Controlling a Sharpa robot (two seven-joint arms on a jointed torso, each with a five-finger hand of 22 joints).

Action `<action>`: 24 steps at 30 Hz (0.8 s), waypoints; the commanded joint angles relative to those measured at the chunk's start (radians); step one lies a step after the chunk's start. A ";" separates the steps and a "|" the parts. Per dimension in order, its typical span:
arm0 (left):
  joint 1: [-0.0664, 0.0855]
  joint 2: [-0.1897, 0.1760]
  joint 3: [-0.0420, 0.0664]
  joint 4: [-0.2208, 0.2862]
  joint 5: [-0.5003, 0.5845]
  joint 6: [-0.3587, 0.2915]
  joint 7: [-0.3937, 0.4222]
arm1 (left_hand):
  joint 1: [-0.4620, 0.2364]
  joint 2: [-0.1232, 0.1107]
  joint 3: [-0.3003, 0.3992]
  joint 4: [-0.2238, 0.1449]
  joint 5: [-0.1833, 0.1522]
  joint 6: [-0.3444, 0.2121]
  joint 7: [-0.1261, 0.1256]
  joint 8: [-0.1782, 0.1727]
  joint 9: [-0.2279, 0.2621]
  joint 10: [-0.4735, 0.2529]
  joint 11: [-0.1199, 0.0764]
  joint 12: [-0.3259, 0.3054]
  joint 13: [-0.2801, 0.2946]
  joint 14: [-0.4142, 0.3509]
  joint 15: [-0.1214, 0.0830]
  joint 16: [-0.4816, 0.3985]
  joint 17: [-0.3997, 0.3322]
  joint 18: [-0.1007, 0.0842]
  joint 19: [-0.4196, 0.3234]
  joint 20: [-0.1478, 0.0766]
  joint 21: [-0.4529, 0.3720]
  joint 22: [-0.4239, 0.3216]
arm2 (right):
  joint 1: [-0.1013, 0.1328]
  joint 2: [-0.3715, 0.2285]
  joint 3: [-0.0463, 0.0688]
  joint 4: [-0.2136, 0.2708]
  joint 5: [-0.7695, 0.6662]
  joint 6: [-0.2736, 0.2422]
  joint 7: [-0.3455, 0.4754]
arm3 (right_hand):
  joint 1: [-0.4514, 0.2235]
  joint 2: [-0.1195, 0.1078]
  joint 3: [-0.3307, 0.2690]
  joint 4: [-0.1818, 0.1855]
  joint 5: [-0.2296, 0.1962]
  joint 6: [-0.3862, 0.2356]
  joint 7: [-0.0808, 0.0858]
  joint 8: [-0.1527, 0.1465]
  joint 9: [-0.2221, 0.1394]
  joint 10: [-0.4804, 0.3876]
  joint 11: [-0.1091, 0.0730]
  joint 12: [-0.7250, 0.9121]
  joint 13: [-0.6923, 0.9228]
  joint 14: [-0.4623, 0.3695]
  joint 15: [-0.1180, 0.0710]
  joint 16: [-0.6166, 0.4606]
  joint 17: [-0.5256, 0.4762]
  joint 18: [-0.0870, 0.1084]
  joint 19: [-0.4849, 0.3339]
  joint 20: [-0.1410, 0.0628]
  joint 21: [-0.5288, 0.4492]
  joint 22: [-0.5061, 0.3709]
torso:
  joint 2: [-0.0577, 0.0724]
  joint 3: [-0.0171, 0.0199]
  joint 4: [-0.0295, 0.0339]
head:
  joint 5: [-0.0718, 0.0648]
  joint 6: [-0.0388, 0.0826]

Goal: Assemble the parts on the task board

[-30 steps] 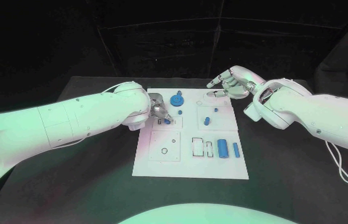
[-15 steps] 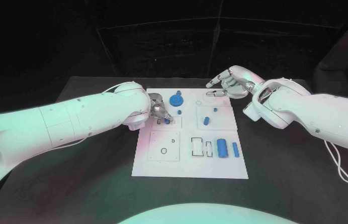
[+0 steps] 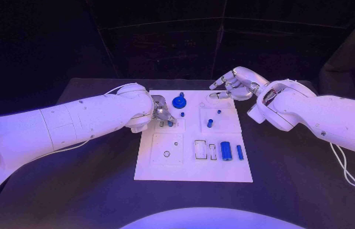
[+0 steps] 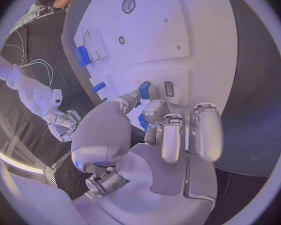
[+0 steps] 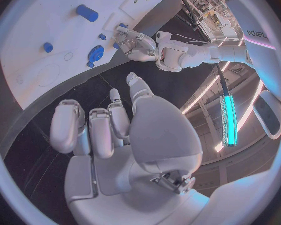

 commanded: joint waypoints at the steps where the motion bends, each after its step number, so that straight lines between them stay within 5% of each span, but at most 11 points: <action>1: 0.001 0.001 0.000 -0.003 -0.001 0.014 -0.008 | -0.023 -0.003 -0.023 0.012 -0.007 0.010 0.002 0.007 0.002 0.009 -0.001 0.007 0.003 0.106 -0.004 0.003 0.263 -0.008 0.026 -0.006 0.008 0.006 | 0.002 0.000 0.001 0.003 0.002 0.006 0.006 | -0.009 0.006 -0.008 0.000 0.004 0.006 0.001 0.005 0.001 -0.005 0.000 -0.004 0.034 0.052 -0.005 -0.006 0.018 0.017 -0.002 -0.001 -0.006 -0.002 | 0.000 0.0004 0.0013 | 0.000 0.000; 7: 0.001 -0.003 0.000 0.000 0.000 -0.002 -0.005 | -0.076 -0.029 -0.134 0.056 -0.017 0.017 0.000 0.009 0.003 0.014 -0.003 0.011 0.007 0.106 -0.005 0.003 0.263 -0.010 0.027 -0.008 0.012 0.014 | 0.002 0.000 0.001 0.001 0.002 0.005 0.007 | -0.015 0.005 -0.014 0.004 0.003 0.005 0.001 0.005 0.000 -0.005 0.000 -0.005 0.033 0.052 -0.005 -0.007 0.018 0.017 -0.002 -0.002 -0.007 -0.003 | 0.000 -0.0012 0.0016 | -0.001 0.000; 10: 0.001 -0.009 0.001 0.004 0.000 -0.015 -0.002 | -0.087 -0.037 -0.207 0.083 -0.094 0.017 -0.002 0.008 0.002 0.016 -0.005 0.013 0.010 0.106 -0.007 0.003 0.263 -0.010 0.028 -0.010 0.013 0.018 | 0.002 0.000 0.001 0.000 0.003 0.005 0.007 | -0.021 0.005 -0.021 0.008 -0.002 0.005 0.000 0.006 0.000 -0.004 0.000 -0.005 0.033 0.053 -0.006 -0.007 0.018 0.017 -0.001 -0.002 -0.008 -0.004 | -0.001 -0.0014 0.0017 | -0.002 0.000; 16: 0.007 -0.031 0.004 0.026 0.001 -0.031 0.002 | -0.081 -0.042 -0.290 0.117 -0.097 0.018 -0.005 0.008 0.004 0.016 -0.008 0.013 0.010 0.106 -0.011 0.003 0.263 -0.010 0.027 -0.014 0.011 0.017 | 0.002 0.000 0.001 -0.002 0.007 0.006 0.007 | -0.037 0.008 -0.040 0.021 -0.035 0.004 -0.001 0.007 0.000 -0.002 -0.001 -0.003 0.033 0.054 -0.006 -0.008 0.021 0.017 0.001 -0.002 -0.009 -0.004 | 0.000 0.0001 0.0005 | -0.001 0.000; 19: 0.011 -0.042 0.028 0.036 0.002 -0.029 0.003 | -0.059 -0.032 -0.323 0.126 -0.097 0.012 -0.004 0.007 0.004 0.008 -0.008 0.002 -0.004 0.106 -0.011 0.003 0.263 -0.006 0.021 -0.016 -0.001 0.001 | 0.002 0.000 0.001 -0.003 0.007 0.005 0.008 | -0.037 0.008 -0.041 0.021 -0.036 0.004 -0.001 0.007 0.000 -0.002 -0.001 -0.002 0.034 0.054 -0.006 -0.008 0.021 0.017 0.001 -0.002 -0.009 -0.004 | 0.000 -0.0004 0.0007 | -0.002 0.002; 22: 0.017 -0.058 0.069 0.047 0.005 0.014 -0.003 | -0.021 -0.022 -0.348 0.124 -0.096 -0.005 0.002 -0.001 0.002 -0.018 -0.003 -0.031 -0.047 0.106 -0.008 0.003 0.263 0.000 0.010 -0.014 -0.024 -0.031 | 0.002 -0.001 0.001 -0.003 0.008 0.005 0.007 | -0.038 0.008 -0.041 0.022 -0.036 0.004 -0.001 0.007 0.000 -0.002 -0.001 -0.002 0.034 0.054 -0.006 -0.008 0.021 0.017 0.001 -0.002 -0.010 -0.005 | -0.001 -0.0005 0.0011 | -0.003 0.002; 24: 0.026 -0.065 0.083 0.050 0.005 0.051 -0.008 | 0.000 -0.016 -0.357 0.120 -0.095 -0.023 0.009 -0.010 -0.001 -0.039 0.002 -0.056 -0.077 0.106 -0.005 0.003 0.263 0.005 0.001 -0.012 -0.042 -0.055 | 0.002 -0.002 0.001 -0.004 0.008 0.005 0.007 | -0.038 0.008 -0.041 0.022 -0.036 0.004 -0.001 0.007 0.000 -0.002 -0.001 -0.002 0.034 0.054 -0.006 -0.008 0.021 0.017 0.001 -0.002 -0.010 -0.005 | -0.001 -0.0004 0.0013 | -0.004 0.003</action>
